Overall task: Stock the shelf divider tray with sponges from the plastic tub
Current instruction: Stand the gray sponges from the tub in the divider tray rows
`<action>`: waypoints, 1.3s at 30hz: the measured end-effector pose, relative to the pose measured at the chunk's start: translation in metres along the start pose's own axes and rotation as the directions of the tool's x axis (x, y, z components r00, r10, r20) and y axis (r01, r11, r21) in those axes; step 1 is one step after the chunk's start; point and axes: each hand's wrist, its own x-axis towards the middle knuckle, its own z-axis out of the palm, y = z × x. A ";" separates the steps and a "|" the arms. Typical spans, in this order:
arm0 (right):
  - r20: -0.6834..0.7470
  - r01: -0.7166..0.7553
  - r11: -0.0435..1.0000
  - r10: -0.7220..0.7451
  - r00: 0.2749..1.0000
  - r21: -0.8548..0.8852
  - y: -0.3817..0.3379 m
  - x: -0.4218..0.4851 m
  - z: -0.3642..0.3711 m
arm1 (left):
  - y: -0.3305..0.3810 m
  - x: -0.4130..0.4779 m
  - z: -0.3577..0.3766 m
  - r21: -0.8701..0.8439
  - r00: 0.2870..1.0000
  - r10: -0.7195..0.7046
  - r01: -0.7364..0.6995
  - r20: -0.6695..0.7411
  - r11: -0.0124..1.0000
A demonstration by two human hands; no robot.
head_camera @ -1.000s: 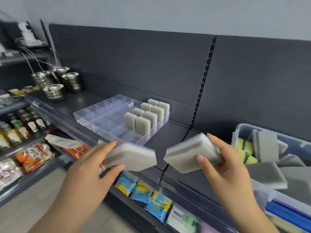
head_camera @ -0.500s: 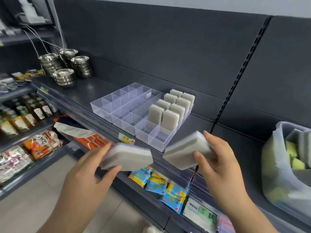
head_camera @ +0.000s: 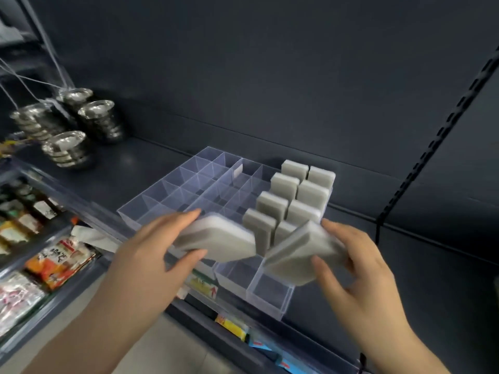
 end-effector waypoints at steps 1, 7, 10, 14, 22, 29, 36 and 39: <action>0.006 0.003 1.000 -0.003 1.000 -0.003 0.002 0.004 0.003 | -0.002 0.009 0.001 -0.025 1.000 0.001 -0.001 0.005 1.000; 0.100 0.001 0.998 0.006 0.995 -0.065 0.005 0.014 0.021 | -0.024 0.029 0.016 -0.104 0.995 -0.001 0.012 0.103 0.995; 0.088 -0.027 0.995 0.036 0.995 -0.100 0.003 0.014 0.025 | -0.036 0.037 0.019 -0.123 0.985 0.040 -0.020 0.168 0.992; 0.078 -0.078 0.985 0.091 0.993 -0.153 -0.007 0.014 0.028 | -0.053 0.051 0.016 -0.190 0.971 0.113 -0.073 0.211 0.979; -0.007 -0.257 0.905 0.270 0.963 -0.339 -0.044 -0.001 0.048 | -0.095 0.079 0.017 -0.320 0.884 0.335 -0.231 0.327 0.919; -0.090 -0.362 0.808 0.364 0.927 -0.464 -0.062 -0.007 0.064 | -0.106 0.098 0.024 -0.441 0.814 0.474 -0.309 0.336 0.843; -0.064 -0.403 0.766 0.431 0.900 -0.501 -0.059 -0.006 0.066 | -0.090 0.095 0.026 -0.395 0.820 0.487 -0.357 0.301 0.846; -0.017 -0.378 0.755 0.438 0.899 -0.536 -0.052 -0.006 0.068 | -0.088 0.093 0.027 -0.398 0.827 0.459 -0.321 0.324 0.859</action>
